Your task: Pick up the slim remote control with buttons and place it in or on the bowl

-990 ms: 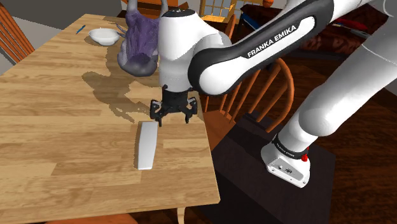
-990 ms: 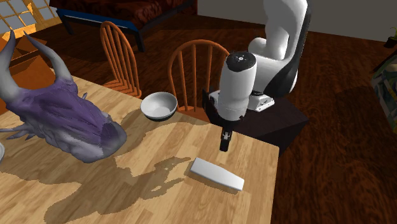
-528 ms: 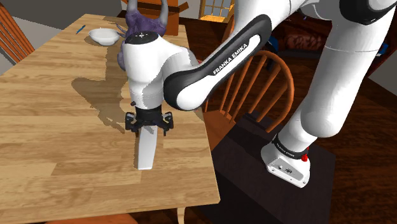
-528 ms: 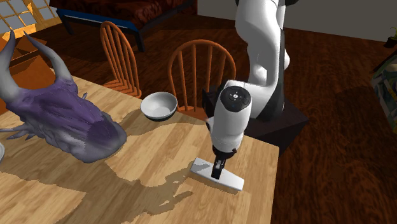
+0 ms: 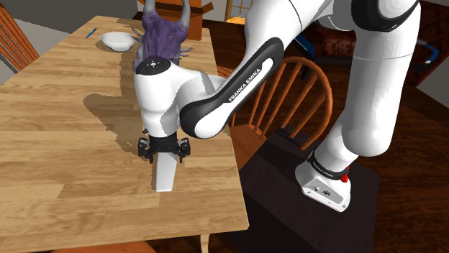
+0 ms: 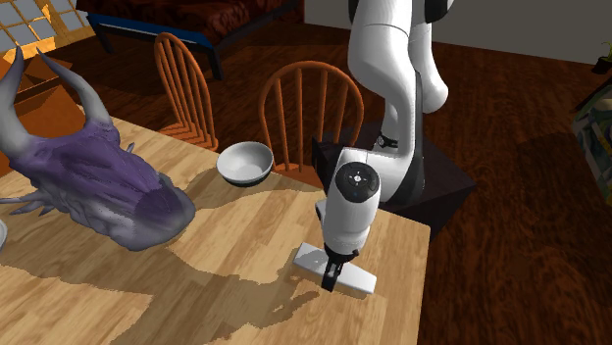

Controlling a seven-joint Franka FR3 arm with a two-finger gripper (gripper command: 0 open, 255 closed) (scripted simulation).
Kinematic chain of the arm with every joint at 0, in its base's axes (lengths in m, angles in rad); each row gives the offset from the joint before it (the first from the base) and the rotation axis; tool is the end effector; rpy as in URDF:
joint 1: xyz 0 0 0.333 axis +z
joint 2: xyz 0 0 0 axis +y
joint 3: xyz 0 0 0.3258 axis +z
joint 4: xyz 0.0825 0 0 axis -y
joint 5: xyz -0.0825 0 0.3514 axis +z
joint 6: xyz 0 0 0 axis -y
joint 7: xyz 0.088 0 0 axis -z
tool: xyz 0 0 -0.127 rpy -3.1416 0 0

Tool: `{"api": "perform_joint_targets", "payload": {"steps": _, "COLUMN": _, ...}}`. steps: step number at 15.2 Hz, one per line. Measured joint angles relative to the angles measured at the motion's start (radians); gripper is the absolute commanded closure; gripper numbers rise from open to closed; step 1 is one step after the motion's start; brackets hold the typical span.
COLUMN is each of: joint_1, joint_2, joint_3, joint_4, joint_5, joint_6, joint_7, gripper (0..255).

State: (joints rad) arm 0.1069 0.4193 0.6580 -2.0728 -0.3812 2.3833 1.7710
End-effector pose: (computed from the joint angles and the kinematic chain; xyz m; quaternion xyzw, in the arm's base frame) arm 0.4225 0.3789 0.2771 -0.9271 0.3748 -0.0050 0.0021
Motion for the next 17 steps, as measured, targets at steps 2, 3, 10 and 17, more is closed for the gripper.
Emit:
{"api": "perform_joint_targets", "payload": {"steps": 2, "joint_1": 0.007, "joint_2": 0.014, "joint_3": -0.009, "joint_4": -0.002, "joint_5": -0.013, "joint_6": 0.014, "joint_7": 0.009, "gripper": 0}}
{"api": "perform_joint_targets", "payload": {"steps": 3, "joint_1": 0.008, "joint_2": 0.015, "joint_3": -0.010, "joint_4": -0.003, "joint_5": -0.015, "joint_6": 0.016, "joint_7": 0.010, "gripper": 0}}
{"api": "perform_joint_targets", "payload": {"steps": 10, "joint_1": 0.008, "joint_2": 0.016, "joint_3": -0.011, "joint_4": -0.004, "joint_5": -0.016, "joint_6": 0.017, "joint_7": 0.011, "gripper": 255}}
{"api": "perform_joint_targets", "payload": {"steps": 17, "joint_1": 0.008, "joint_2": 0.016, "joint_3": -0.011, "joint_4": -0.004, "joint_5": -0.016, "joint_6": 0.017, "joint_7": 0.011, "gripper": 255}}
